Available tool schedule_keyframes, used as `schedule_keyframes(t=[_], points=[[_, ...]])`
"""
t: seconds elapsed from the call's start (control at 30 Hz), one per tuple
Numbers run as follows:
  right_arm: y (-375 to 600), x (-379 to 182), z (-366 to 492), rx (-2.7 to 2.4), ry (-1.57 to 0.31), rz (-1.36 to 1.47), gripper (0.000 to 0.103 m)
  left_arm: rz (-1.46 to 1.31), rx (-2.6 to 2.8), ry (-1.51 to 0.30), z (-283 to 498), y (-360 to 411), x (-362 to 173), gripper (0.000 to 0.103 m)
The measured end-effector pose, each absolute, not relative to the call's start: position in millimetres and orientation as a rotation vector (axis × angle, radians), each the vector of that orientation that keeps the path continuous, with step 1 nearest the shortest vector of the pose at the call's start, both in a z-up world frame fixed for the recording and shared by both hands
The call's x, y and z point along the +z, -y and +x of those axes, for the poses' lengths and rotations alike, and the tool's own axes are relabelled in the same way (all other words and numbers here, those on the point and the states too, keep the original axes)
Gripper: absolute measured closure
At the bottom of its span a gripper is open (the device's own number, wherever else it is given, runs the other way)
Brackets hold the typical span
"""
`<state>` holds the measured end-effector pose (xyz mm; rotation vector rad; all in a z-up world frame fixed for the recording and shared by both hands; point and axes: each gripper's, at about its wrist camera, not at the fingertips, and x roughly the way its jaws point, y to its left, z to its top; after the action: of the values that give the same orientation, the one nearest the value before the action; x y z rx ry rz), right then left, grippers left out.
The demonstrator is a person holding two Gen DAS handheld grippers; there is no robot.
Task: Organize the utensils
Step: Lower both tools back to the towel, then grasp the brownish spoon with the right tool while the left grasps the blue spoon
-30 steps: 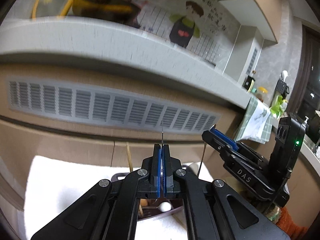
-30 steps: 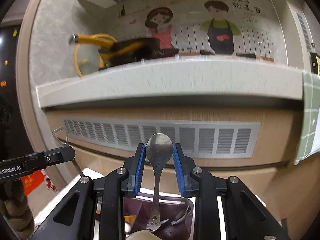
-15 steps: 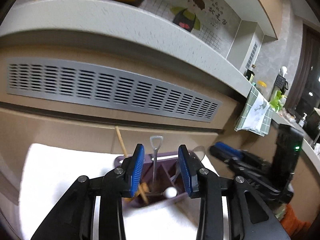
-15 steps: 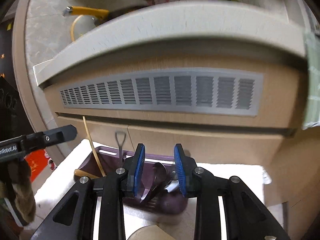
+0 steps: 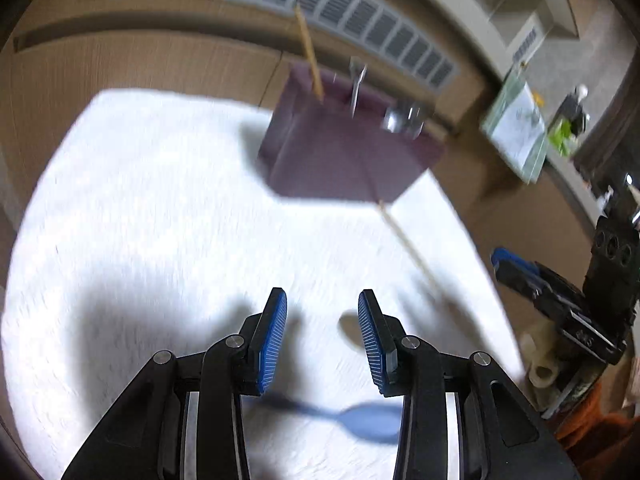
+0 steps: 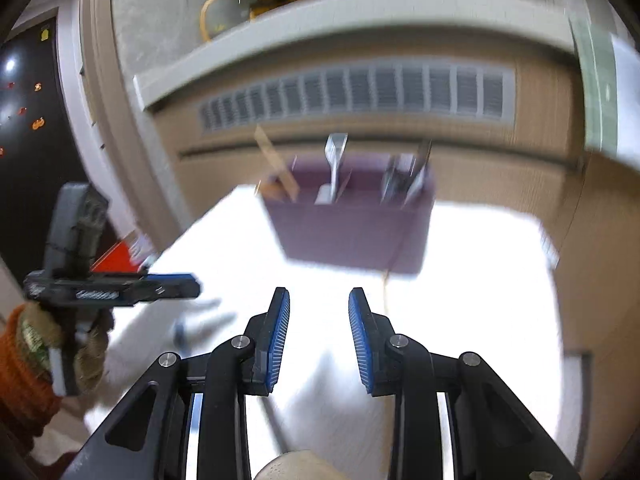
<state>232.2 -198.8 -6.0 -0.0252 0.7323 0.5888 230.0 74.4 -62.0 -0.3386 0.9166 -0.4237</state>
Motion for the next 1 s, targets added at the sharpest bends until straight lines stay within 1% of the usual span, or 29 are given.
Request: schedule_keyframes(t=[0.17, 0.23, 0.33, 0.5, 0.63, 0.73, 0.8, 0.87, 1.0], points=[[197, -49, 207, 0.622, -0.857, -0.006, 0.075, -0.344, -0.415, -0.978, 231, -83, -85, 0.065], [193, -58, 202, 0.641, -0.886, -0.041, 0.075, -0.387, -0.423, -0.996, 226, -92, -92, 0.065], [176, -71, 198, 0.699, -0.932, -0.176, 0.075, -0.421, -0.429, -1.024, 211, -106, -93, 0.065], [145, -83, 205, 0.729, -0.934, -0.354, 0.075, -0.449, -0.417, -1.026, 173, -117, -90, 0.065], [127, -85, 230, 0.756, -0.924, -0.352, 0.074, -0.428, -0.414, -1.013, 152, -114, -89, 0.065], [109, -87, 243, 0.782, -0.912, -0.384, 0.067, -0.342, -0.433, -1.009, 142, -104, -84, 0.065], [100, -89, 244, 0.783, -0.896, -0.417, 0.068, -0.251, -0.446, -1.002, 136, -95, -81, 0.065], [100, -87, 243, 0.773, -0.888, -0.431, 0.074, -0.183, -0.460, -0.990, 131, -86, -78, 0.065], [127, -83, 238, 0.691, -0.897, -0.373, 0.074, -0.007, -0.511, -0.951, 120, -56, -71, 0.064]])
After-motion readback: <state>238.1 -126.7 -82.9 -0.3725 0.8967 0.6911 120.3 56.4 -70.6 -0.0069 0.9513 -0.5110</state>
